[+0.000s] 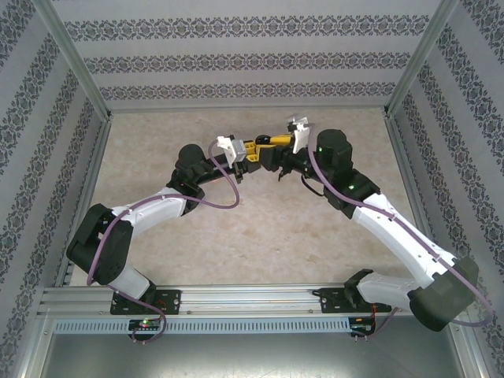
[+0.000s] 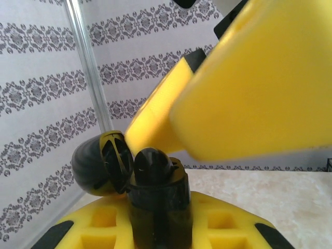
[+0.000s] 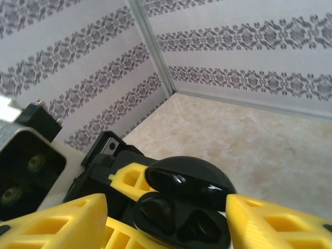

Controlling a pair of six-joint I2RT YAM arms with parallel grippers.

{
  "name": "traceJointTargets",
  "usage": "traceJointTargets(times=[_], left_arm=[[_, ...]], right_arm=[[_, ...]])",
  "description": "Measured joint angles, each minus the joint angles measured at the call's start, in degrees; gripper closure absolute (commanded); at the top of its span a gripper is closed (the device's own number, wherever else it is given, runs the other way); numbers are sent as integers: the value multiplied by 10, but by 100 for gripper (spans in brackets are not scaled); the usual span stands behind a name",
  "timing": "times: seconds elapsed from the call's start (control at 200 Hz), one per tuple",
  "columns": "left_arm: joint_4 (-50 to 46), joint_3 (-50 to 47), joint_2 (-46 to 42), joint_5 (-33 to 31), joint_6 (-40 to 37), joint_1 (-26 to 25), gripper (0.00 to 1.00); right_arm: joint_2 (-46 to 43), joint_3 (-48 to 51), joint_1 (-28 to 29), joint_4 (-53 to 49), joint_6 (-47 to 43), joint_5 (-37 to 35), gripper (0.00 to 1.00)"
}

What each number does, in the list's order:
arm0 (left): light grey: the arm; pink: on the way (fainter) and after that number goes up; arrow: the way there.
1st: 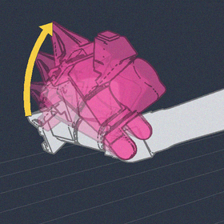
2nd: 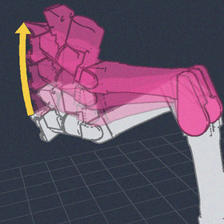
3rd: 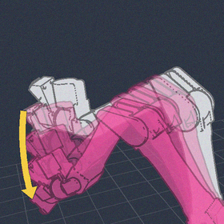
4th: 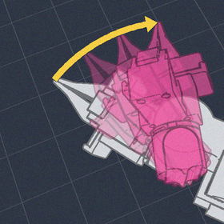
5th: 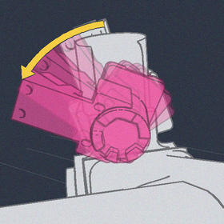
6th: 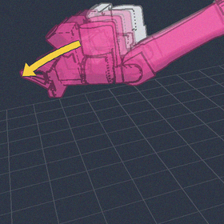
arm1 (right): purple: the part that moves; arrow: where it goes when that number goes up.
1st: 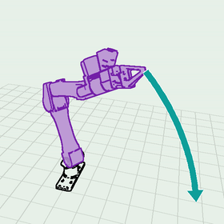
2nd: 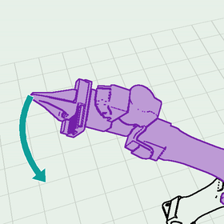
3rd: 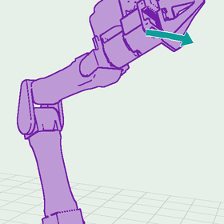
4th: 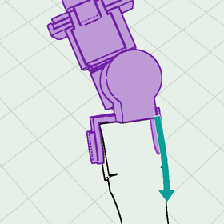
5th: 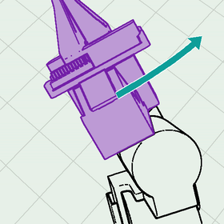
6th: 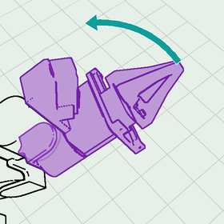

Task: Insert the wireless bluetooth earbuds into the charging case

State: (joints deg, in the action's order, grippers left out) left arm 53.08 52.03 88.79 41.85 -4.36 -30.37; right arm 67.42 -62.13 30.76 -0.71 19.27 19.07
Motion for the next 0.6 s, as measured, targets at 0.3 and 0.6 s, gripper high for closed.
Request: traceJointTargets(times=[0.3, 0.6], left_arm=[[32, -1, 0, -16, 5, 0, 100], [49, -18, -1, -32, 5, 4, 100]], right_arm=[[-59, -14, -93, -42, 84, -32, 28], [28, -20, -160, -143, 141, -70, 34]])
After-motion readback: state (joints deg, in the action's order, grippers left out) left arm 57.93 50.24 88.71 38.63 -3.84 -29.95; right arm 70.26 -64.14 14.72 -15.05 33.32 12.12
